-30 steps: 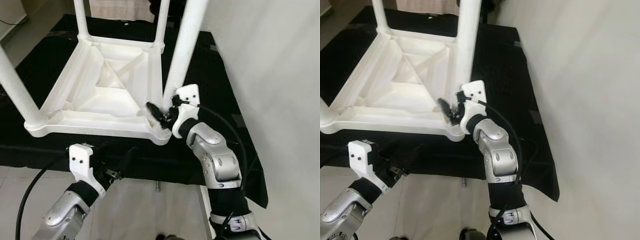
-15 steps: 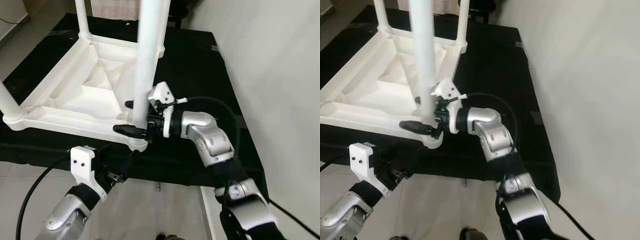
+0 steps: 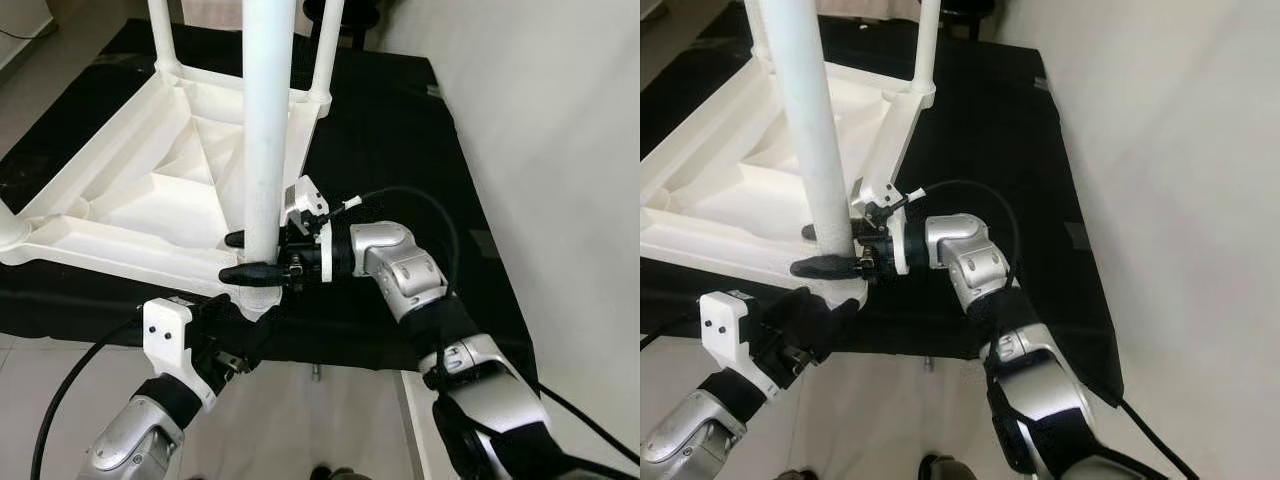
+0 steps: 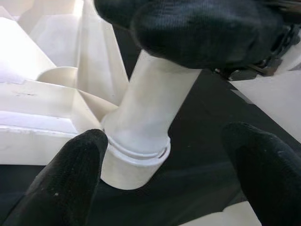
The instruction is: Building children table
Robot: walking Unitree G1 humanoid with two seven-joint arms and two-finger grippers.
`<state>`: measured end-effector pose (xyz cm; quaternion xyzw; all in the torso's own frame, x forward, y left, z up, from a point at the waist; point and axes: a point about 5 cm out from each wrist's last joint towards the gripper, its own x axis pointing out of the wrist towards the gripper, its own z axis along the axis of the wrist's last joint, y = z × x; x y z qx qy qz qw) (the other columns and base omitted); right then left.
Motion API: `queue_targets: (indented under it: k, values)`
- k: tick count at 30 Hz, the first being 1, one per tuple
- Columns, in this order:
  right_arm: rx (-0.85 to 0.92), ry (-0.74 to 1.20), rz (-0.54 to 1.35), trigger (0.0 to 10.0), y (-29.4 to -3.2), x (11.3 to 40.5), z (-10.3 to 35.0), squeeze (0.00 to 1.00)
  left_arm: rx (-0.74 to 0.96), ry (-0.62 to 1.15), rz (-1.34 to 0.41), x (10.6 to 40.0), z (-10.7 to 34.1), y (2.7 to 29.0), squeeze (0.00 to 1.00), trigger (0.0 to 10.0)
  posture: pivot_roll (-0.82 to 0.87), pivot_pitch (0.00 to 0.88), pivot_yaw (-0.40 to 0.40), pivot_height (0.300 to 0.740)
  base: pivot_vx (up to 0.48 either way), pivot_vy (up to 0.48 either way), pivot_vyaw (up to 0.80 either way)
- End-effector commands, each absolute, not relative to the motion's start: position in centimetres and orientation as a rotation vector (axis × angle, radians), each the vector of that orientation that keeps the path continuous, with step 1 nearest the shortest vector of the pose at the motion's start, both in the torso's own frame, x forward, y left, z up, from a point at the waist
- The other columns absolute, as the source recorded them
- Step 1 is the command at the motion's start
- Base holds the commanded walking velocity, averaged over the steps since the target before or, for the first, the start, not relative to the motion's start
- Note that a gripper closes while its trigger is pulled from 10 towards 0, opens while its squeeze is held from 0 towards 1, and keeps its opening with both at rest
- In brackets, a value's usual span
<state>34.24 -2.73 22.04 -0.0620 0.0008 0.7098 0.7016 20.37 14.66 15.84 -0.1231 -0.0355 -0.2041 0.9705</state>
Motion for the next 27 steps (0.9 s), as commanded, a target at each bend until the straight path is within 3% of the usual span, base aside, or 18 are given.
queue_targets:
  k: [1,9,10,11,12,13,14,16,26,27]
  values:
    - [-0.112,0.035,1.608,0.0,-2.5,34.1,21.5,0.00,-0.256,-0.063,-0.420,20.1,15.8,14.4,0.00,10.0,0.07,0.209,-0.147,0.740,0.000,0.000,0.00]
    - [-0.066,0.077,1.295,0.0,-5.7,34.7,20.3,0.00,-0.255,-0.068,-0.414,20.3,15.8,14.6,0.00,10.0,0.04,0.201,-0.159,0.740,0.000,0.000,0.00]
    - [-0.068,0.135,0.870,0.0,-6.7,35.3,18.9,0.00,-0.254,-0.068,-0.413,20.4,15.7,14.7,0.00,10.0,0.03,0.196,-0.162,0.740,0.000,0.000,0.00]
    - [-0.068,0.135,0.870,0.0,-6.7,35.3,18.9,0.00,-0.254,-0.068,-0.413,20.4,15.7,14.7,0.00,10.0,0.03,0.196,-0.162,0.740,0.000,0.000,0.00]
    - [-0.063,0.196,0.648,0.0,-7.6,33.8,17.3,0.00,-0.254,-0.069,-0.413,20.4,15.8,14.8,0.00,10.0,0.03,0.194,-0.154,0.740,0.000,0.000,0.00]
    - [-0.063,0.196,0.648,0.0,-7.6,33.8,17.3,0.00,-0.254,-0.069,-0.413,20.4,15.8,14.8,0.00,10.0,0.03,0.194,-0.154,0.740,0.000,0.000,0.00]
    - [-0.063,0.223,0.509,0.0,-8.4,32.3,16.6,0.00,-0.253,-0.069,-0.414,20.6,15.7,14.9,0.00,10.0,0.02,0.194,-0.141,0.740,0.000,0.000,0.00]
    - [-0.060,0.225,0.457,0.0,-8.7,31.1,16.3,0.00,-0.252,-0.067,-0.416,20.8,15.6,15.0,0.00,10.0,0.00,0.167,-0.127,0.740,0.000,0.000,0.00]
    - [-0.046,0.219,0.546,0.0,-6.8,31.7,17.0,0.00,-0.243,-0.070,-0.409,21.2,15.5,15.2,0.00,10.0,0.01,0.160,-0.141,0.740,0.000,0.000,0.00]
    - [-0.050,0.225,0.564,8.6,-6.4,31.5,17.1,0.00,-0.241,-0.073,-0.404,21.2,15.5,15.3,0.00,10.0,0.01,0.162,-0.139,0.740,0.000,0.000,0.00]
